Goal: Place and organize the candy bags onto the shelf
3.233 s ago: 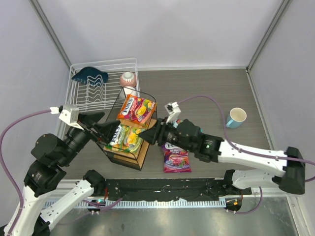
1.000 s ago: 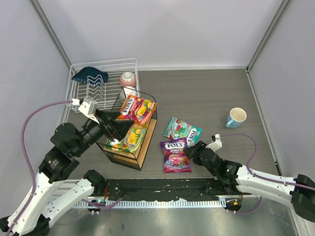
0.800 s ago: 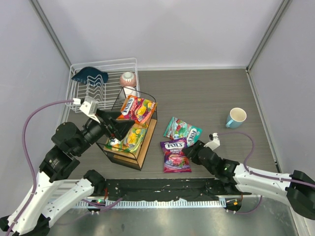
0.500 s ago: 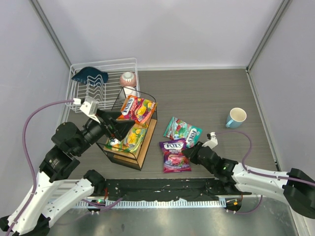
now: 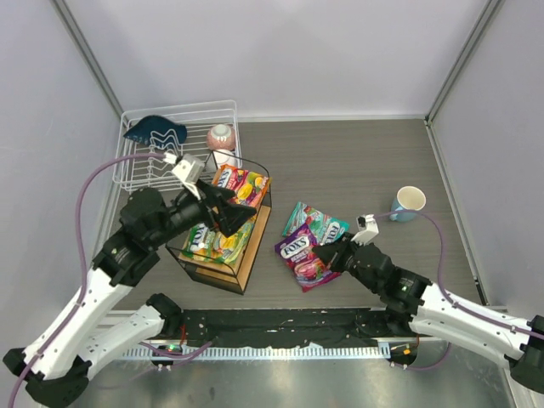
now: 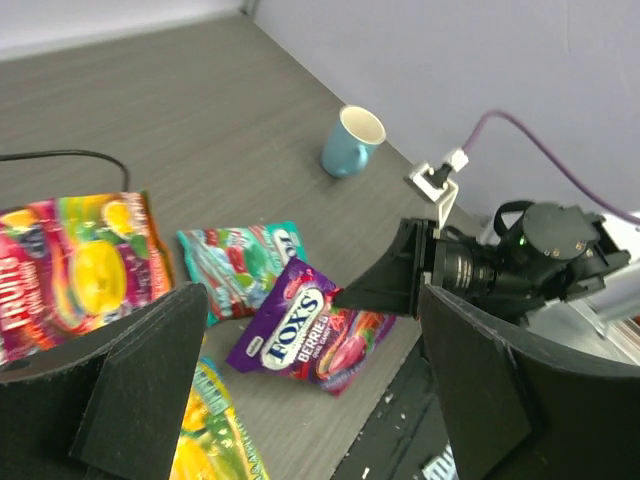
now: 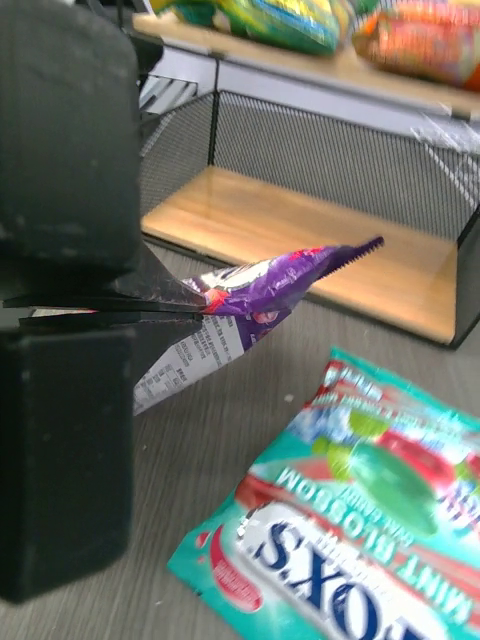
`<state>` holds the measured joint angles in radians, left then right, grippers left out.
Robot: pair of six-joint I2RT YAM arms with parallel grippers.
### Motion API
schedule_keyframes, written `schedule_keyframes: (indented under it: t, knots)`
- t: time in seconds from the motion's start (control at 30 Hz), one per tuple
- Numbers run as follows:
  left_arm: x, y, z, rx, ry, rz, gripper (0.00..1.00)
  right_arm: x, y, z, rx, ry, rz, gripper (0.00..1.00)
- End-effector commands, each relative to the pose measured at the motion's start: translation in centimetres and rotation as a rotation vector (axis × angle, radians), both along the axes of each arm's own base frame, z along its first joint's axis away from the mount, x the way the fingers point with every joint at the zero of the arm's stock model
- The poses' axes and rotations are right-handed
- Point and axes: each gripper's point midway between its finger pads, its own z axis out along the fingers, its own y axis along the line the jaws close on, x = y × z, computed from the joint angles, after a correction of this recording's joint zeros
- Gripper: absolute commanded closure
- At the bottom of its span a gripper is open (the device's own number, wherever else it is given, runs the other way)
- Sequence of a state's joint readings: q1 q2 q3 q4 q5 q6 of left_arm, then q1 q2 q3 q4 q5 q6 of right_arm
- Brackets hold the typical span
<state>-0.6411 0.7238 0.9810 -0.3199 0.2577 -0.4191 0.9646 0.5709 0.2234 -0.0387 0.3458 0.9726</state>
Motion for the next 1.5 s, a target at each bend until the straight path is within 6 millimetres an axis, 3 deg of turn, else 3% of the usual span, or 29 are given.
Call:
schedule_keyframes:
  t: [0.0,0.2,0.53,0.83,1.3,1.47]
  knots:
    - [-0.7,-3.1,2.6,-0.068,-0.034,-0.180,0.07,-0.2,0.8,5.2,-0.023,-0.146,0.111,0.99]
    - [-0.9,-4.7,1.6,-0.063,-0.021,-0.274,0.01,-1.0,1.0,10.0,0.010,-0.243,0.177,0.99]
    - [-2.6,-5.7,-0.1,-0.082,-0.094,-0.413,0.00,-2.3,1.0,17.2,0.076,-0.336,0.240,0.99]
    - [-4.0,-6.2,-0.2,-0.106,-0.124,-0.507,0.00,-3.1,1.7,20.1,0.119,-0.366,0.297,0.99]
    - [-3.3,-7.1,-1.0,-0.122,-0.065,-0.526,0.00,-5.0,2.7,23.7,0.220,-0.401,0.400,0.99]
    - [-3.4,-7.6,-1.8,-0.111,-0.024,-0.563,0.05,-5.4,3.5,24.7,0.250,-0.418,0.437,0.99]
